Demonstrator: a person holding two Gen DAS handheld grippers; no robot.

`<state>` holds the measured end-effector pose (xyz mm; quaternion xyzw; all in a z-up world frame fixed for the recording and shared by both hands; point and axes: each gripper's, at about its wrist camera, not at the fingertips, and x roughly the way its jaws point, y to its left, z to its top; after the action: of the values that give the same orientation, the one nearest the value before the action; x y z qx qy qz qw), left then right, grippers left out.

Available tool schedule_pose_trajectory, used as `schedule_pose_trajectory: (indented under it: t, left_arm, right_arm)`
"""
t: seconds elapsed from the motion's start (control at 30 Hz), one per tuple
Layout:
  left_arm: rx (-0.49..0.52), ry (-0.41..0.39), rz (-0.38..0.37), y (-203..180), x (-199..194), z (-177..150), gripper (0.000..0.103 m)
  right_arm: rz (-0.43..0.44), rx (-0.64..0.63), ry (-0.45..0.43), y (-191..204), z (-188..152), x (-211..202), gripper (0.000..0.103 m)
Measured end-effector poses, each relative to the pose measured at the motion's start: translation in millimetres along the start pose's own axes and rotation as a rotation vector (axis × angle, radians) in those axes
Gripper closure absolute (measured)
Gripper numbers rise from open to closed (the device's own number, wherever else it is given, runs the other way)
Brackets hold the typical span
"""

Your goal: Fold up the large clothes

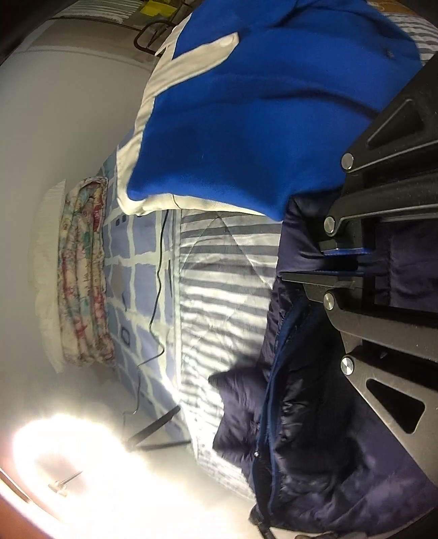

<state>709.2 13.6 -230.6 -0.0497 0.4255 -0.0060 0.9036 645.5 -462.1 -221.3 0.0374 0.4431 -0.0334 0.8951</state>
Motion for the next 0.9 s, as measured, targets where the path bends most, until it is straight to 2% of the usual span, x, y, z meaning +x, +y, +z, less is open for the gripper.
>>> schedule_pose_trajectory:
  t: [0.1,0.17,0.27,0.37,0.53,0.57,0.63,0.73,0.8,0.9]
  left_arm:
    - [-0.034,0.059,-0.032,5,13,15,0.089]
    - [-0.100,0.096,-0.107,18,17,27,0.086]
    - [-0.182,0.181,-0.218,35,24,37,0.064]
    - [-0.209,0.155,-0.232,42,15,41,0.063]
    - [-0.169,0.152,-0.234,38,4,47,0.059]
    - [-0.153,0.149,-0.241,36,1,49,0.055]
    - [-0.118,0.134,-0.234,33,-5,54,0.054]
    - [-0.068,0.107,-0.191,28,-18,62,0.054]
    - [-0.016,0.057,-0.143,21,-31,64,0.054]
    - [0.097,0.006,-0.173,-1,-53,55,0.054]
  right_arm:
    - [-0.006,0.004,0.032,0,4,10,0.098]
    - [-0.001,0.004,0.050,-1,6,10,0.097]
    - [0.006,-0.001,0.066,-2,9,9,0.096]
    - [0.064,0.055,0.076,-10,13,3,0.091]
    - [0.158,0.147,0.065,-29,17,-14,0.074]
    - [0.151,0.143,0.055,-32,18,-19,0.073]
    - [0.130,0.133,0.045,-36,20,-27,0.073]
    - [0.071,0.145,0.014,-48,25,-43,0.072]
    - [0.030,0.148,-0.025,-52,27,-55,0.073]
    - [0.064,0.054,-0.077,-28,28,-69,0.074]
